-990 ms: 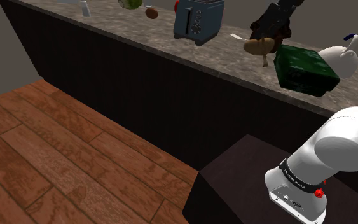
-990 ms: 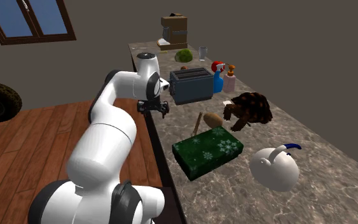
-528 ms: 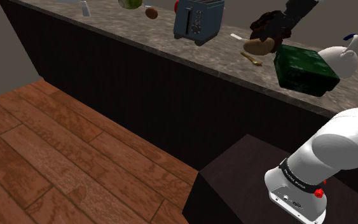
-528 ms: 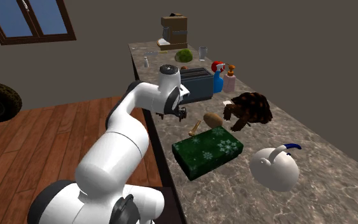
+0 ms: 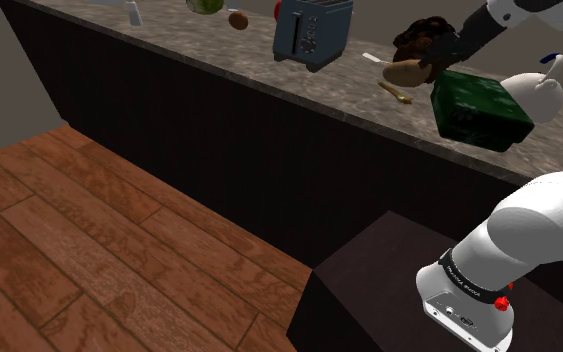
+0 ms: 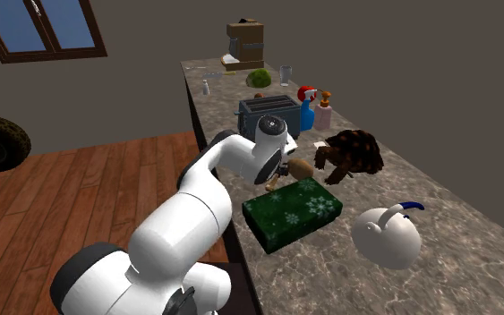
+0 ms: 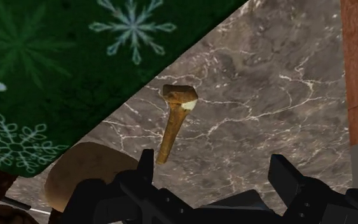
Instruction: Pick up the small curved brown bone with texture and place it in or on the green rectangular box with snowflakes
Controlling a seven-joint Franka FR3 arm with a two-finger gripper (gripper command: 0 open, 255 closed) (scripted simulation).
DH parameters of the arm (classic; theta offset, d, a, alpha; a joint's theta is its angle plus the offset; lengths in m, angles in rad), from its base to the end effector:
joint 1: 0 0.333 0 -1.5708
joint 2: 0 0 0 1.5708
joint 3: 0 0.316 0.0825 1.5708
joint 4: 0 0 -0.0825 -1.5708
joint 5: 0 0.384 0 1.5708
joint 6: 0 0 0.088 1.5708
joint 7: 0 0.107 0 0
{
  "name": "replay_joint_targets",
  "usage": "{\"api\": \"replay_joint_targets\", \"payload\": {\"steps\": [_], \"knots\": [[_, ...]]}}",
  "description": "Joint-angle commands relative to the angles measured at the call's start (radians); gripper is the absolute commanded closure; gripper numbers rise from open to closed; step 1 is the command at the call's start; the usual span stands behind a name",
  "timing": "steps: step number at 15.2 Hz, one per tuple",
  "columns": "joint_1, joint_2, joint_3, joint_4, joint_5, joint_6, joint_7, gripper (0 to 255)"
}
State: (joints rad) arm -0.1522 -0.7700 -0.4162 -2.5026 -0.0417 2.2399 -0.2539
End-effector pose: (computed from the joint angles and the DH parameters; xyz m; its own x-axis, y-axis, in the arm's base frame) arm 0.3027 -0.2255 0.5599 0.8391 -0.2520 0.4820 -0.2189 -0.9677 -0.1250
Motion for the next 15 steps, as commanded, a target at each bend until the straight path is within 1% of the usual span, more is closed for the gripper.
{"api": "replay_joint_targets", "payload": {"steps": [1,2,3,10,15], "knots": [[-0.002,0.024,-0.058,-0.01,0.011,0.079,-0.03,0],[-0.001,0.034,-0.088,-0.015,0.019,0.115,-0.045,0],[-0.001,0.035,-0.09,-0.016,0.02,0.118,-0.046,0],[0.041,0.114,-0.122,-0.048,0.042,0.233,-0.063,0],[0.041,0.114,-0.122,-0.048,0.042,0.233,-0.063,0]]}}
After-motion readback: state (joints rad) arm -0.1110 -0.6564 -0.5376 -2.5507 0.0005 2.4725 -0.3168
